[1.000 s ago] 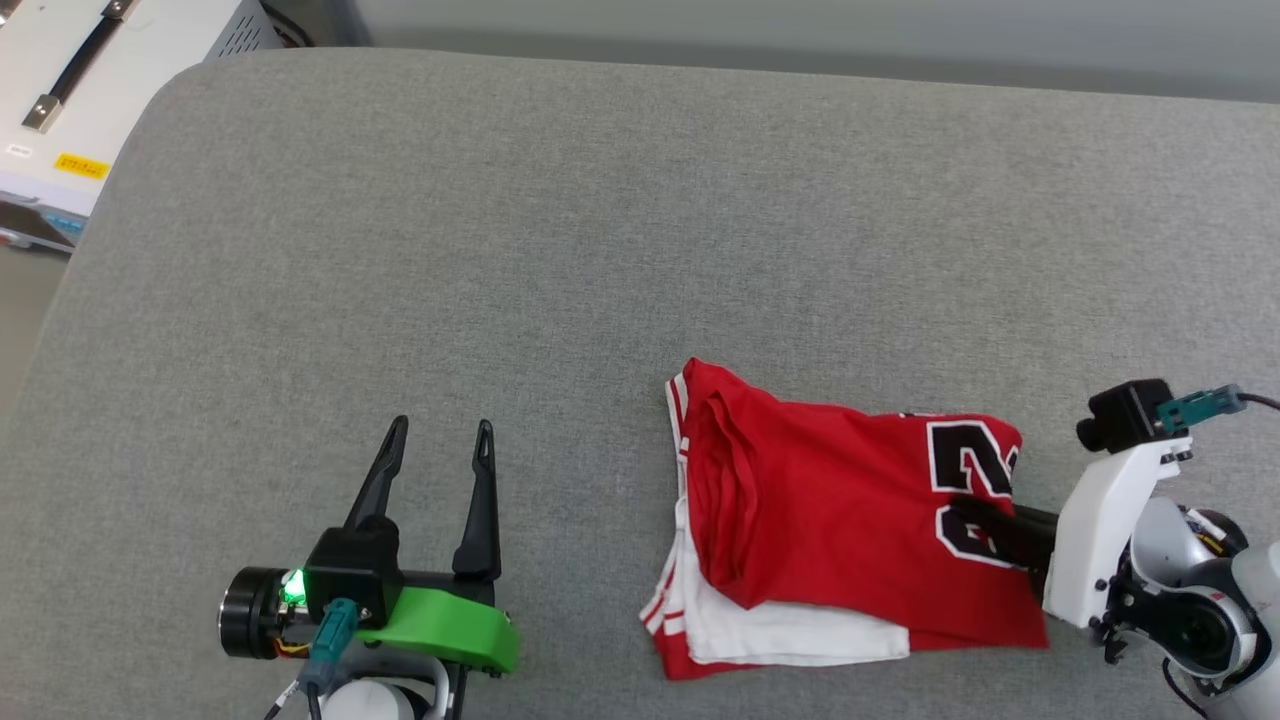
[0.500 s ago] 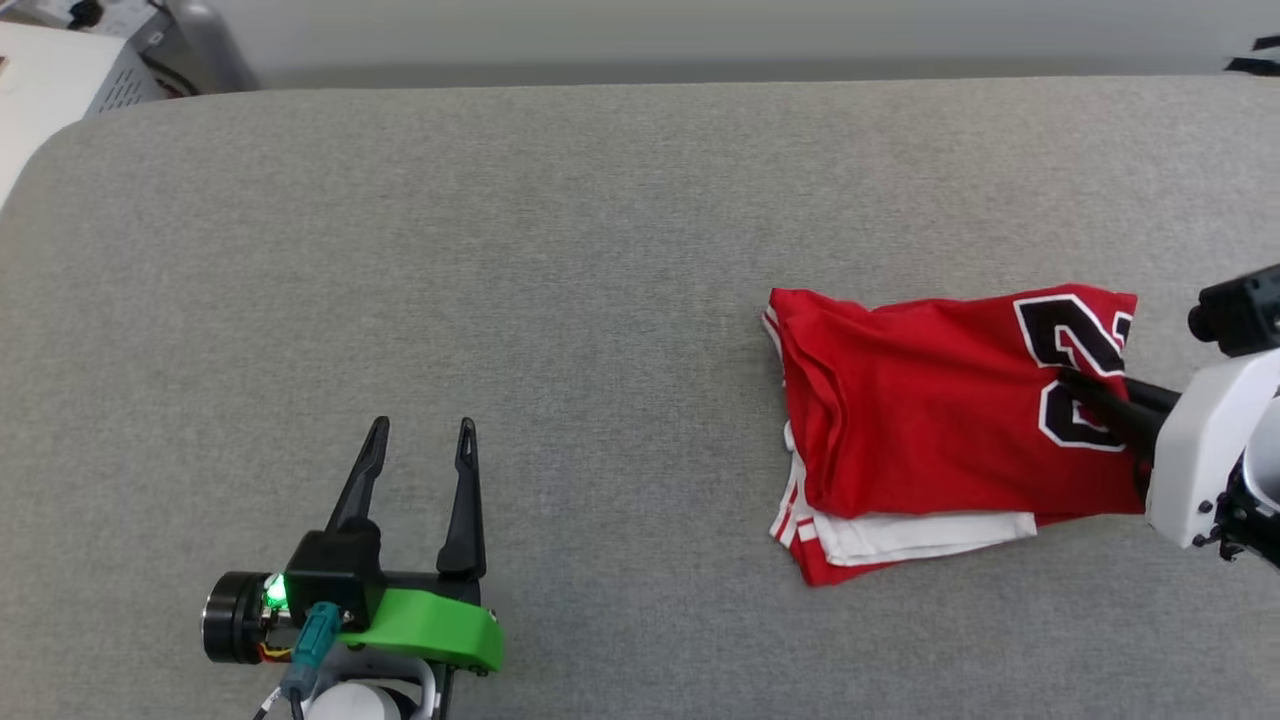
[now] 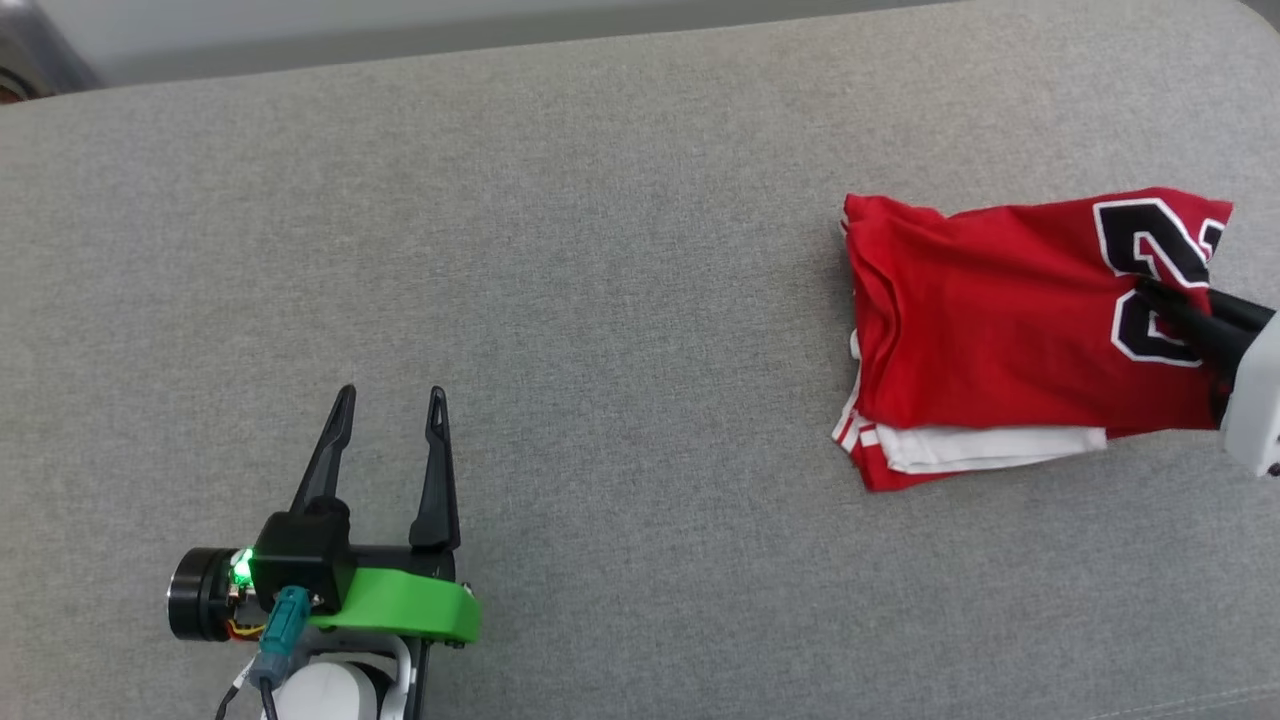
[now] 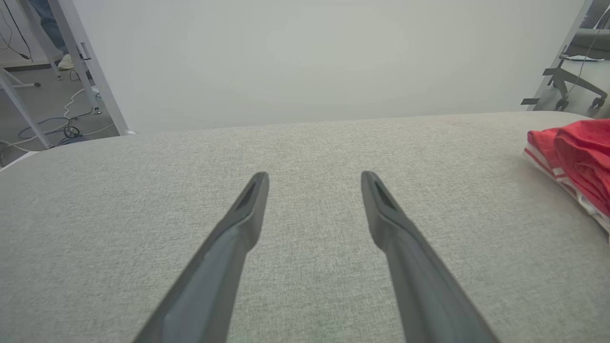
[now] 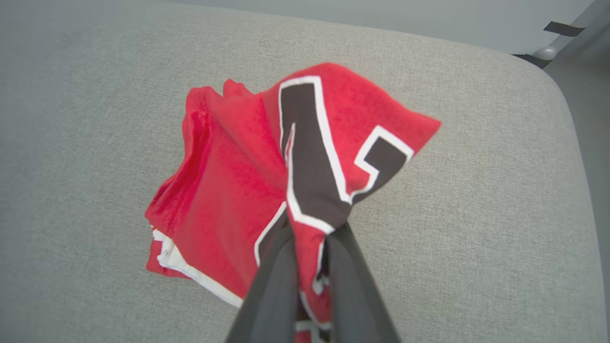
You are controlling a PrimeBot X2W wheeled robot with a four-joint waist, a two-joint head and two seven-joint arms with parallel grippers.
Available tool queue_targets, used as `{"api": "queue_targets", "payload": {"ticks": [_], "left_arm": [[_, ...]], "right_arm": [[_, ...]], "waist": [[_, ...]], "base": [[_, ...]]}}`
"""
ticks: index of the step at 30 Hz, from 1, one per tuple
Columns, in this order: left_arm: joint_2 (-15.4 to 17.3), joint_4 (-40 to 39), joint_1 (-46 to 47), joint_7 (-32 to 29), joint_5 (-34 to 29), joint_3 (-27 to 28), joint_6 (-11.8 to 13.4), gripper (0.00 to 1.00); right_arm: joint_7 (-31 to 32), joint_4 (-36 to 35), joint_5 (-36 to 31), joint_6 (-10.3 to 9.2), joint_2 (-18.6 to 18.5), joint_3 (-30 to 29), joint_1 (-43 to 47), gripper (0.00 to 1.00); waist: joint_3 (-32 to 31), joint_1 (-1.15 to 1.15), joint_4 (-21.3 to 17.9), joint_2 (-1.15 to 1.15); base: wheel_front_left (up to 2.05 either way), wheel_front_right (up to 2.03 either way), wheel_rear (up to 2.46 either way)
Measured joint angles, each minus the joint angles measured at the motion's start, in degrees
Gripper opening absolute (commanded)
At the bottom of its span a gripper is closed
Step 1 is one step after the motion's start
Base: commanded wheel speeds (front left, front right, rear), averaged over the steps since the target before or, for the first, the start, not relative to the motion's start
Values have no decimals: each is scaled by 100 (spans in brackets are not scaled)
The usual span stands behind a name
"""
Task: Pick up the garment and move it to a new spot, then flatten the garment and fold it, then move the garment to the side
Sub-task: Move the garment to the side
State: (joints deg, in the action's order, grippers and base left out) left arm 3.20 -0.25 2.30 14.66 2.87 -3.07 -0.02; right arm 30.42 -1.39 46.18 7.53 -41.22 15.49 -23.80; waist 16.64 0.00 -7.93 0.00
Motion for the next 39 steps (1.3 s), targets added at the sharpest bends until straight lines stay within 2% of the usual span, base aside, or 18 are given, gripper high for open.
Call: {"api": "queue_targets", "payload": {"ticks": [5, 17, 26, 30, 31, 32, 39], "left_arm": [[25, -100, 102, 0, -66, 44, -31, 100], [81, -370, 469, 0, -146, 84, -104, 100], [104, -480, 736, 0, -190, 26, -131, 100], [111, -494, 799, 0, -190, 11, -131, 100], [112, -491, 806, 0, -190, 8, -131, 100], [115, -479, 815, 0, -190, 8, -131, 100], [118, -364, 814, 0, -185, 40, -126, 100]], "right_arm": [[2, 322, -221, 0, -293, -118, -347, 0], [38, 1842, -886, 0, -987, -494, -1166, 0], [-286, 3011, -1543, 0, -1073, -967, -1891, 0], [-546, 3440, -1788, 1, -970, -1158, -2145, 0], [-616, 3531, -1903, 1, -938, -1188, -2190, 67], [-672, 3644, -2030, 0, -907, -1196, -2229, 100], [-1325, 4163, -2466, 0, -619, -1397, -2332, 100]], "waist": [[274, 0, -74, 0], [1069, 0, 2, 0], [1636, 1, 182, 0], [1790, 1, 269, 0], [1811, 1, 288, 0], [1824, 1, 312, 0], [1583, 1, 373, 0]], "base": [[0, 0, 0], [0, 0, 0], [0, 0, 0], [0, 0, 0], [0, 0, 0], [0, 0, 0], [0, 0, 0]]}}
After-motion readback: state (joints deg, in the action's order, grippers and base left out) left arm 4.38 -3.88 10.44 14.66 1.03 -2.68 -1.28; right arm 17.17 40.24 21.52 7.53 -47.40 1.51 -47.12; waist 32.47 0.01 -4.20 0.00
